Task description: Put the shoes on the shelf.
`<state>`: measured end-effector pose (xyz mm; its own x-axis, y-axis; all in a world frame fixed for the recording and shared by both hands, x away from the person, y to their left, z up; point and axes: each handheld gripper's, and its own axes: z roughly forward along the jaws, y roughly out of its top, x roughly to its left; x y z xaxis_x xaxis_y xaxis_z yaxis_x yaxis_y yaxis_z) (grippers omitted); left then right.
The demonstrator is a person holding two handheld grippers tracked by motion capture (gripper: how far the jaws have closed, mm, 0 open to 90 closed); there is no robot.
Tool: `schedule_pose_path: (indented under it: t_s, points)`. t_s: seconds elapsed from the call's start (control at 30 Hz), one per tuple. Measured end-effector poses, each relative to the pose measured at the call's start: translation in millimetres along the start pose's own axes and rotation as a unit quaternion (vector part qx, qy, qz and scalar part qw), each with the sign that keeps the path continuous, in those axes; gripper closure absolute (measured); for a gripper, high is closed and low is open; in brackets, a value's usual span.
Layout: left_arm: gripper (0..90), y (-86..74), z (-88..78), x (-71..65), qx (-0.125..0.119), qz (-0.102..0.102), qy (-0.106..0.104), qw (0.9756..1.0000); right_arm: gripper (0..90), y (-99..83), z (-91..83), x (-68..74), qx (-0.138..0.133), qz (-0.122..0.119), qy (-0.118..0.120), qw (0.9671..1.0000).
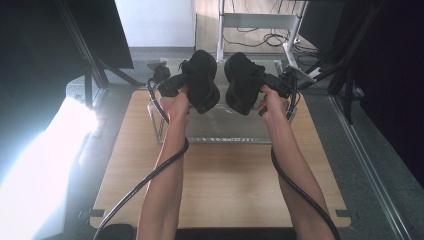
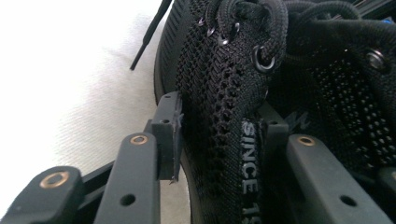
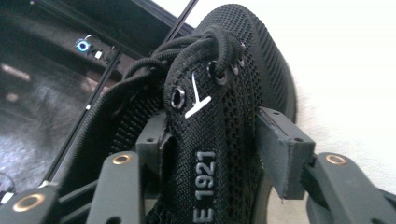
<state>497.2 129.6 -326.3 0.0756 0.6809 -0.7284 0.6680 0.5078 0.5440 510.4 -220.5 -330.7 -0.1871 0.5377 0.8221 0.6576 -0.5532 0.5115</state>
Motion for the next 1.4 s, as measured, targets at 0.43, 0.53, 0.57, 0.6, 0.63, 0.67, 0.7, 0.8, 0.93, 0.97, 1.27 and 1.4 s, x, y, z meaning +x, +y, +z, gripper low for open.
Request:
schedule_pose_path:
  t_s: [0.43, 0.53, 0.57, 0.6, 0.63, 0.67, 0.7, 0.8, 0.93, 0.97, 1.27, 1.4]
  points:
    - [40.7, -0.5, 6.1, -7.4, 0.008, 0.018, -0.029, 0.9994, 30.6, -3.4, 7.9, 7.8, 0.005, -0.007, 0.026, 0.9996]
    - [37.9, 0.0, 5.6, -7.9, 0.007, 0.023, -0.033, 0.9992, 28.3, -3.0, 7.8, 6.8, 0.007, -0.005, 0.032, 0.9994]
    - [34.7, 0.4, 5.4, -10.2, 0.004, 0.035, -0.032, 0.9989, 25.8, -2.3, 6.8, 6.8, 0.014, 0.004, 0.043, 0.9990]
    - [32.6, 0.4, 5.4, -10.2, 0.004, 0.035, -0.032, 0.9989, 25.8, -2.3, 6.8, 6.8, 0.014, 0.004, 0.043, 0.9990]
    - [31.3, 0.3, 5.3, -12.8, 0.002, 0.042, -0.033, 0.9986, 29.7, -1.6, 5.6, 8.6, 0.021, 0.012, 0.064, 0.9977]
    - [29.4, 0.2, 5.7, -14.6, 0.005, 0.049, -0.032, 0.9983, 31.2, -1.6, 5.2, 10.2, 0.024, 0.013, 0.064, 0.9975]
    - [29.4, -0.2, 6.4, -16.3, 0.006, 0.053, -0.031, 0.9981, 31.2, -1.6, 5.2, 10.2, 0.024, 0.013, 0.064, 0.9975]
    - [29.6, -1.2, 5.6, -17.1, 0.002, 0.052, -0.031, 0.9982, 31.5, -1.8, 4.0, 12.1, 0.024, 0.006, 0.060, 0.9979]
    - [32.2, -0.6, 1.0, -10.5, -0.010, 0.033, -0.059, 0.9977, 32.9, -1.7, 1.8, 8.0, 0.027, 0.010, 0.066, 0.9974]
    - [32.1, -0.4, -0.4, -9.9, -0.012, 0.034, -0.060, 0.9976, 33.9, -1.6, 0.3, 5.9, 0.025, 0.017, 0.072, 0.9969]
    - [31.4, -5.9, -13.2, 2.1, -0.028, 0.016, -0.113, 0.9930, 33.7, -8.1, -4.5, -1.7, 0.023, 0.033, 0.103, 0.9939]
    - [30.7, -11.1, -20.6, 11.4, -0.034, 0.018, -0.136, 0.9900, 33.3, -11.5, -9.0, -7.5, 0.020, 0.030, 0.119, 0.9922]
